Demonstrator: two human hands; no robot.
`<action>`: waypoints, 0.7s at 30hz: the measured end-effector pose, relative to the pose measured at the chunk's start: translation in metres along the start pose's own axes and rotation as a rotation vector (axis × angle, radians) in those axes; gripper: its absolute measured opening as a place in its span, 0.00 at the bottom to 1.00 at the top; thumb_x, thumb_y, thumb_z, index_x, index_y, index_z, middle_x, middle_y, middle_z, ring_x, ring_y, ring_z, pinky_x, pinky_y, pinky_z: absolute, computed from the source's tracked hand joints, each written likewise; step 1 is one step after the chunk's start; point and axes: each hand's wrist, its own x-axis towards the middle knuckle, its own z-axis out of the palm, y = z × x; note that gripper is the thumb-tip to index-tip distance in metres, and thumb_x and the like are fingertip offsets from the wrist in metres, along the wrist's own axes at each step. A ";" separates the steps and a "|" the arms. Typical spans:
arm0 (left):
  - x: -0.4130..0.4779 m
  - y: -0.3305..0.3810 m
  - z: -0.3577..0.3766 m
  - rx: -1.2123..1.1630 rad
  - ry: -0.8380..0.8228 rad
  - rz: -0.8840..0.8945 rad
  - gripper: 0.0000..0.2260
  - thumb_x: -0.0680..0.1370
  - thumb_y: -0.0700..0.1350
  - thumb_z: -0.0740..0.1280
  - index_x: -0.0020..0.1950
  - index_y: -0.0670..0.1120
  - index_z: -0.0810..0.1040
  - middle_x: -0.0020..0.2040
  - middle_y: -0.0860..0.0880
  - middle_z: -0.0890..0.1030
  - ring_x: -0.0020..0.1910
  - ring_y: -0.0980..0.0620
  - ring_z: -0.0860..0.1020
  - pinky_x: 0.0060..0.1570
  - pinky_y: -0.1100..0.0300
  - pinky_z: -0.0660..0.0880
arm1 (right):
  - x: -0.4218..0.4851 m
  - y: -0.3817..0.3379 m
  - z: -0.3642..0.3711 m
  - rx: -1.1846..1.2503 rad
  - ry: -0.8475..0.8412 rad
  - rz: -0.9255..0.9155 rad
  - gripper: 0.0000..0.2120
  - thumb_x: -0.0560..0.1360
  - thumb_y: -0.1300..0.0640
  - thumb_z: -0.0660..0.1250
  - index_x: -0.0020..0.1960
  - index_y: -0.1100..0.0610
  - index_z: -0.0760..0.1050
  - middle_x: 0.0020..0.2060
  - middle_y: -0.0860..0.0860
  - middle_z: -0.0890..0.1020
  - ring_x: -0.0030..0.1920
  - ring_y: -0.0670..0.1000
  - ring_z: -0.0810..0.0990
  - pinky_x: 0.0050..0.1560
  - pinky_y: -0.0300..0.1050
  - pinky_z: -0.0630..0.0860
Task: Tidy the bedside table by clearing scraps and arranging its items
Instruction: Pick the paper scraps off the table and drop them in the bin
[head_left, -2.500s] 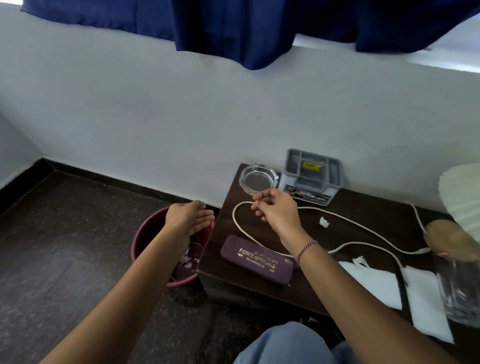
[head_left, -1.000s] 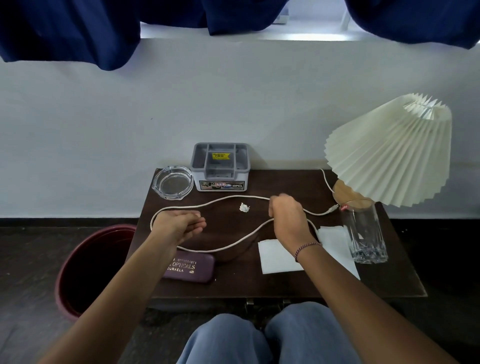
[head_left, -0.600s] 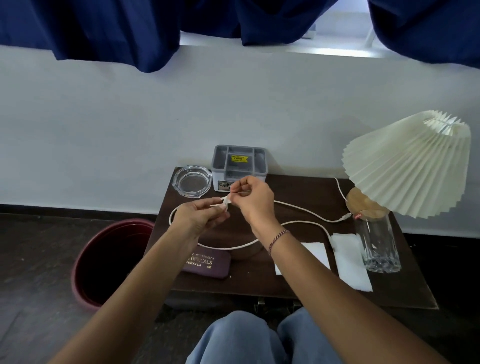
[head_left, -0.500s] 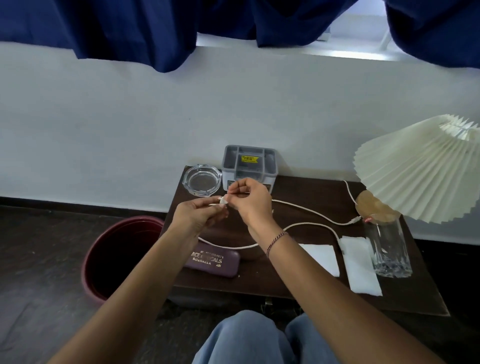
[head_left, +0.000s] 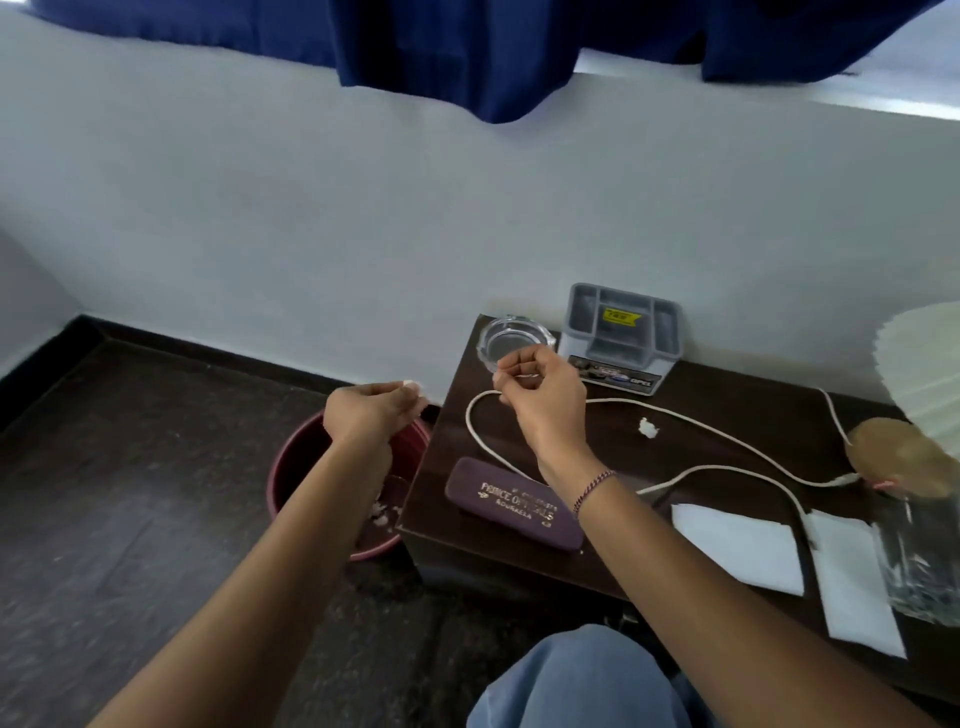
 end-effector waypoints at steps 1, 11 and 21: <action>0.006 0.000 -0.009 -0.012 0.029 -0.018 0.09 0.71 0.32 0.70 0.50 0.31 0.78 0.47 0.35 0.81 0.43 0.44 0.83 0.37 0.64 0.81 | 0.000 0.000 0.003 -0.003 0.002 -0.003 0.14 0.71 0.65 0.70 0.35 0.47 0.74 0.35 0.45 0.79 0.36 0.45 0.79 0.46 0.51 0.82; 0.030 -0.009 -0.046 0.076 0.159 -0.130 0.20 0.74 0.34 0.67 0.64 0.32 0.69 0.55 0.33 0.79 0.41 0.43 0.82 0.34 0.59 0.81 | 0.003 0.006 0.012 -0.032 -0.003 -0.025 0.13 0.71 0.66 0.69 0.35 0.48 0.75 0.37 0.47 0.80 0.37 0.45 0.78 0.46 0.52 0.82; 0.022 -0.002 -0.037 0.111 0.092 -0.068 0.15 0.76 0.34 0.65 0.62 0.33 0.72 0.55 0.35 0.79 0.46 0.44 0.81 0.40 0.57 0.80 | 0.007 0.012 -0.011 -0.017 0.021 -0.042 0.15 0.70 0.66 0.69 0.34 0.47 0.75 0.35 0.45 0.80 0.39 0.48 0.80 0.47 0.54 0.82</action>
